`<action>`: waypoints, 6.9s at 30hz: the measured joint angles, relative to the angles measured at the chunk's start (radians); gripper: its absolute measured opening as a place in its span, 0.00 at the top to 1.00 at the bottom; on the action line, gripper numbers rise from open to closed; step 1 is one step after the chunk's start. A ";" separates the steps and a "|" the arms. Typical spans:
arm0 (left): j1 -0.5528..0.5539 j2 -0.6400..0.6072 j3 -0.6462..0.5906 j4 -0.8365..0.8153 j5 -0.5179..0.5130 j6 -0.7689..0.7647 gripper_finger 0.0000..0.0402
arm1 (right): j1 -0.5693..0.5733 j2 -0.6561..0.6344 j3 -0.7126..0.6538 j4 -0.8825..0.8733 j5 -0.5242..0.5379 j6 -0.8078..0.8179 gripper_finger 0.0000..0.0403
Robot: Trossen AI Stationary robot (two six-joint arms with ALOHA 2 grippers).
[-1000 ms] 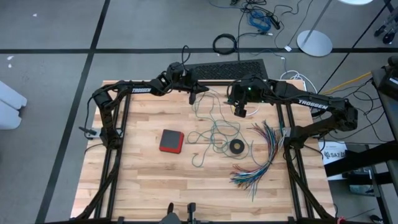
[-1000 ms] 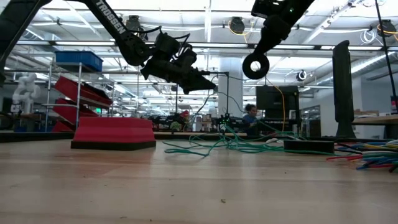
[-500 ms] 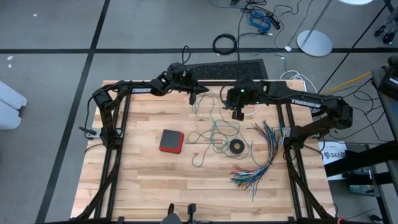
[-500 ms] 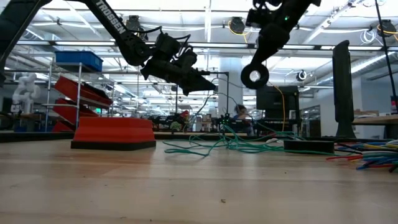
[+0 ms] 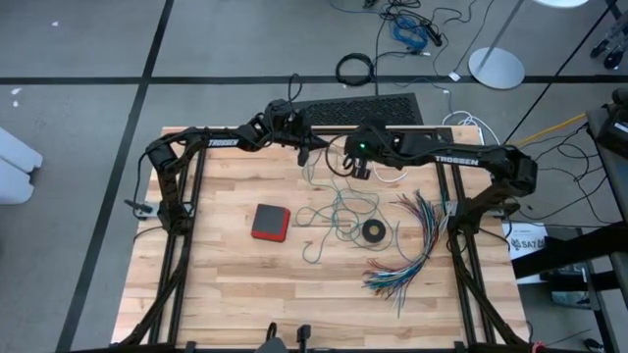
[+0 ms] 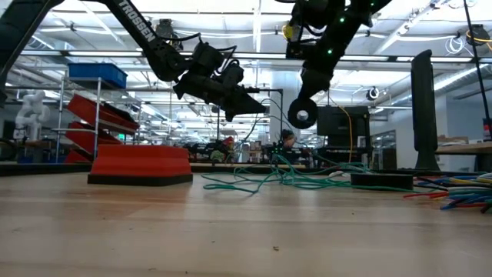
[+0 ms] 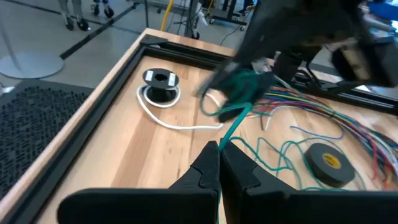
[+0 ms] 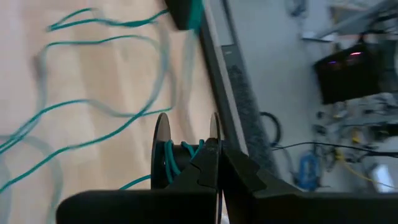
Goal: Coiling cords
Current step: Coil the green wire cable on the spool
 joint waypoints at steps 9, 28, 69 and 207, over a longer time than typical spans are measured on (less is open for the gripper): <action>-0.026 -0.003 0.000 0.035 0.064 -0.048 1.00 | -0.001 0.036 0.001 0.175 0.093 -0.034 1.00; -0.126 -0.031 0.002 0.114 0.033 -0.069 1.00 | -0.008 0.086 0.001 0.398 0.112 0.027 1.00; -0.175 -0.079 0.002 0.256 -0.253 -0.026 1.00 | -0.056 -0.094 0.000 0.607 -0.135 0.153 1.00; -0.224 -0.144 0.025 0.156 -0.342 0.115 0.75 | -0.071 -0.117 -0.129 0.749 -0.101 -0.035 1.00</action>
